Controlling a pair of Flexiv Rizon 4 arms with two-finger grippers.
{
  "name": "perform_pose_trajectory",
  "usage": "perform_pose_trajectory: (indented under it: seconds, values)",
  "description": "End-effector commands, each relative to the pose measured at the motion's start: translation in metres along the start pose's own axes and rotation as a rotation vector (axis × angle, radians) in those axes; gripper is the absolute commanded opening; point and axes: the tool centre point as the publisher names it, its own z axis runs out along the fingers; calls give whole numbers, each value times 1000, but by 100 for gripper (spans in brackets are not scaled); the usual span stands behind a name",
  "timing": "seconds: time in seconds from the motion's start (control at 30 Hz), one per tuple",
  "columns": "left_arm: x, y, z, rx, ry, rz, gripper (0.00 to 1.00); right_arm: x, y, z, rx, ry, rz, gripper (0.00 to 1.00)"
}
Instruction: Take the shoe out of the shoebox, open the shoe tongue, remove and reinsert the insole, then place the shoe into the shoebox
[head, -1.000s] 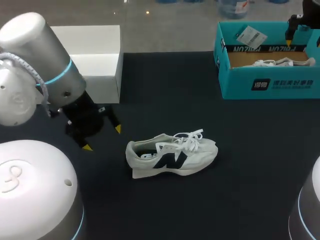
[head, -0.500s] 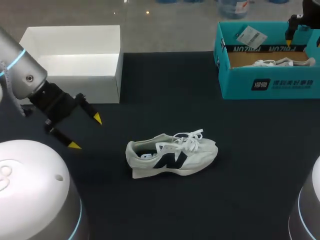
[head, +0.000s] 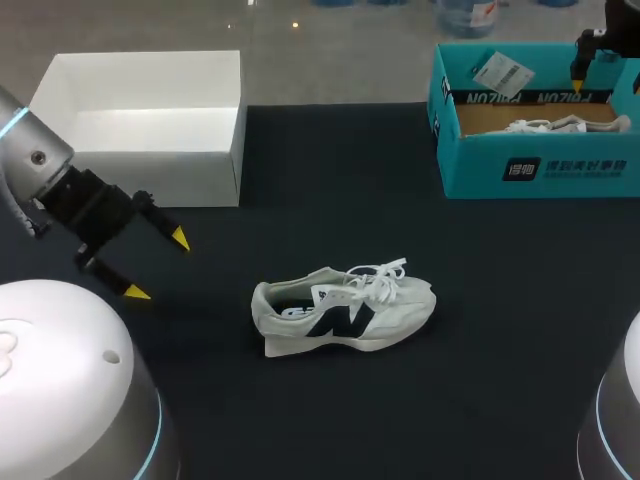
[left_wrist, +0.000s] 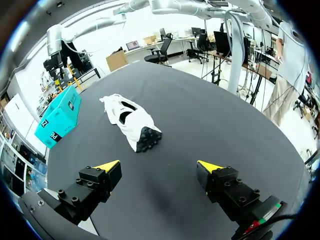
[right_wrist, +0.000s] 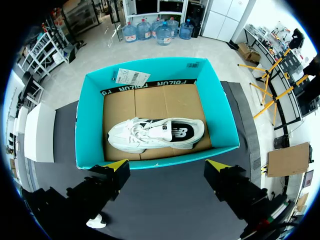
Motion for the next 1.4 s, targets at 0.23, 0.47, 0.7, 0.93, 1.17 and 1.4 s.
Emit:
perform_pose_trajectory:
  seconds: [0.23, 0.47, 0.7, 0.93, 1.17, 1.4]
  values:
    - [-2, -8, -1, -38, 5, -4, 100, 0, 0, 0, -1, 0, 0, 100]
    - [-2, -8, -1, -38, 5, -4, 100, 0, 0, 0, -1, 0, 0, 100]
    - [-1, -7, -14, 212, -82, -277, 100, 0, 0, 0, -1, 0, 0, 100]
    - [8, 6, -18, 407, -212, -396, 100, 0, 0, 0, -1, 0, 0, 100]
    - [21, 18, -6, 527, -283, -401, 100, 0, 0, 0, -1, 0, 0, 100]
    - [27, 22, 4, 575, -323, -403, 100, 0, 0, 0, -1, 0, 0, 100]
